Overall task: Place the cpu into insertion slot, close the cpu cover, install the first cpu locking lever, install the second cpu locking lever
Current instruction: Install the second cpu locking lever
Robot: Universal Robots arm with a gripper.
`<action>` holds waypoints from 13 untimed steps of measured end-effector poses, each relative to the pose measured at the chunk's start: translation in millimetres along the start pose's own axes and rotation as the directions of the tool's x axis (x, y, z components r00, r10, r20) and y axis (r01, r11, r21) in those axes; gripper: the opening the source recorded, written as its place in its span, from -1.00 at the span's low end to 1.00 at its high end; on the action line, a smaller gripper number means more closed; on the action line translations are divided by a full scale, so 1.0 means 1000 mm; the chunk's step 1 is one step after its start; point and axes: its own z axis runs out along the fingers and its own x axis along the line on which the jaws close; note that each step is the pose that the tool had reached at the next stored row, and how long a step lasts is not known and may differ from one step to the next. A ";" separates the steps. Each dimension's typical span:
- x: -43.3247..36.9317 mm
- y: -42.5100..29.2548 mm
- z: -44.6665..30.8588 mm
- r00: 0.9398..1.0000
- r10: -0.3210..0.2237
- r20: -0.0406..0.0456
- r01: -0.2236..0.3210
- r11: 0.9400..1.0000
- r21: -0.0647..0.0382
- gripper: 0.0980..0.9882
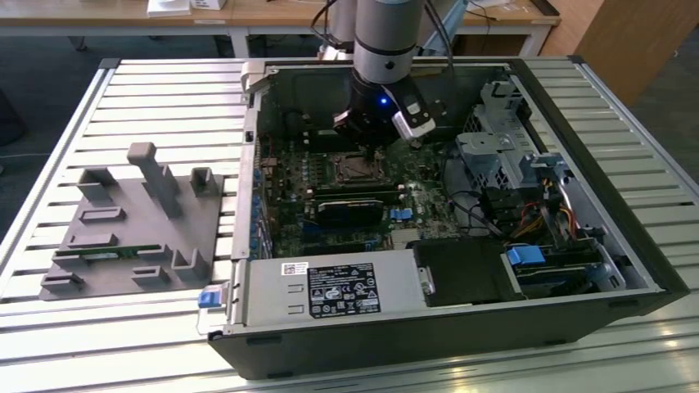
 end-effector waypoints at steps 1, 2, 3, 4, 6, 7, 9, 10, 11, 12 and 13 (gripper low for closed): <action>-0.0001 0.0001 -0.0018 1.000 0.000 0.000 0.000 1.000 0.000 -0.98; -0.0001 0.0002 -0.0044 1.000 0.000 0.000 0.000 1.000 0.000 -0.98; -0.0001 0.0005 -0.0074 1.000 0.000 0.000 0.000 1.000 0.000 -0.98; -0.0001 0.0006 -0.0105 1.000 0.000 0.000 0.000 1.000 0.000 -0.98; -0.0001 0.0009 -0.0148 1.000 0.000 0.000 0.000 1.000 0.000 -0.98; -0.0002 0.0008 -0.0157 1.000 0.000 0.000 0.000 1.000 0.000 -0.98; -0.0002 -0.0007 -0.0159 1.000 0.000 0.000 0.000 1.000 0.000 -0.98; -0.0002 -0.0024 -0.0160 1.000 0.000 0.000 0.000 1.000 0.000 -0.98; -0.0002 -0.0048 -0.0162 1.000 0.000 0.000 0.000 1.000 0.000 -0.98; -0.0002 -0.0074 -0.0164 1.000 0.000 0.000 0.000 1.000 0.000 -0.98; -0.0002 -0.0101 -0.0166 1.000 0.000 0.000 0.000 1.000 -0.001 -0.98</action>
